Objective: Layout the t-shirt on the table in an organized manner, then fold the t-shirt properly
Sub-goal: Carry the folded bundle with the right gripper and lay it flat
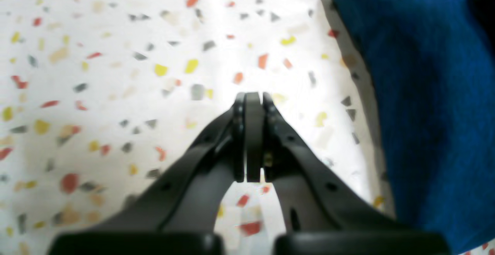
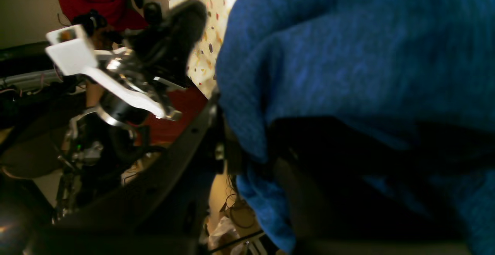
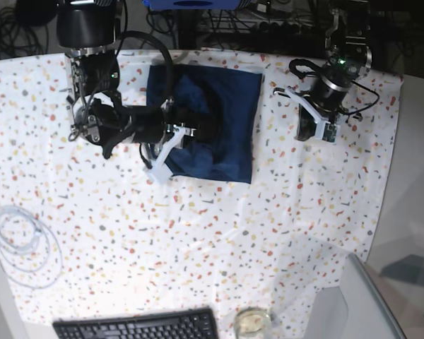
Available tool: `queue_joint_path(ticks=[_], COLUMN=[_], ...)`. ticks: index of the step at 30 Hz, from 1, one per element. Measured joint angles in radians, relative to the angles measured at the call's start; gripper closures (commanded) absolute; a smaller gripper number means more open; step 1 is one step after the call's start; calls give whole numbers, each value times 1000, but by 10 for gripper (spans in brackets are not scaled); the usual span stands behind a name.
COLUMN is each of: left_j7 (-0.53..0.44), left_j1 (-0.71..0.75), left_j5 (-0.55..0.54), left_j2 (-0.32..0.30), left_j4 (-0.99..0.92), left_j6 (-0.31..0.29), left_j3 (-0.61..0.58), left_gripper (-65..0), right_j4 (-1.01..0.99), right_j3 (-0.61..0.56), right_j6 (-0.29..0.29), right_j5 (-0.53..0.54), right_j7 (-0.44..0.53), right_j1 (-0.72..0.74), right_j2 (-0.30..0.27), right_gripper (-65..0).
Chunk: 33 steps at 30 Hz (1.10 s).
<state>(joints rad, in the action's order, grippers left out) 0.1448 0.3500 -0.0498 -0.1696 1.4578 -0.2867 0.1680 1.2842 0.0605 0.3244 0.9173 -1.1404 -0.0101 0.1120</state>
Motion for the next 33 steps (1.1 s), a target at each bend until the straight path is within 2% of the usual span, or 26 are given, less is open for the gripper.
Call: queue_joint_path(ticks=[8,12,15,17,20,21,22,24,28,33], left_j7=[1,1,1,1,0,1,1,1,1,1], left_j1=[90,136,152,155,154,154,155,155,154,152], left_j5=[-3,-5,-4,-3,-6,-6,-6,-6,-6,-6], left_j2=[-22,-33,-32,-32,-30,-30,-29,-30,-27,-27], left_j4=[89,97,84,74,65,60,58,57,56,56], left_j6=[-5,1,-1,-1,-1,-2,-1,-1,-8,-5], left_j3=[131,251,338,377,420,429,436,440,438,437], left_gripper=[0,0,0,0,0,0,0,0,0,0], right_j4=[0,-2,-4,-4,-5,-5,-5,-5,-3,-3], right_j3=[0,-34,-76,-108,-148,-157,-166,-183,-248,-335], right_j6=[0,-1,-4,-5,-50,-82,-113,-134,-140,-147], right_j5=[2,-1,0,0,4,7,7,6,9,7], right_j7=[44,59,120,156,185,197,211,233,255,259], right_j1=[1,1,-1,-1,-1,-2,-2,-1,1,22], right_j2=[-2,-7,-6,-7,-6,-6,-7,-8,-41,-42], right_gripper=[-5,-8,-23,-92,-278,-348,-401,-473,-480,-480])
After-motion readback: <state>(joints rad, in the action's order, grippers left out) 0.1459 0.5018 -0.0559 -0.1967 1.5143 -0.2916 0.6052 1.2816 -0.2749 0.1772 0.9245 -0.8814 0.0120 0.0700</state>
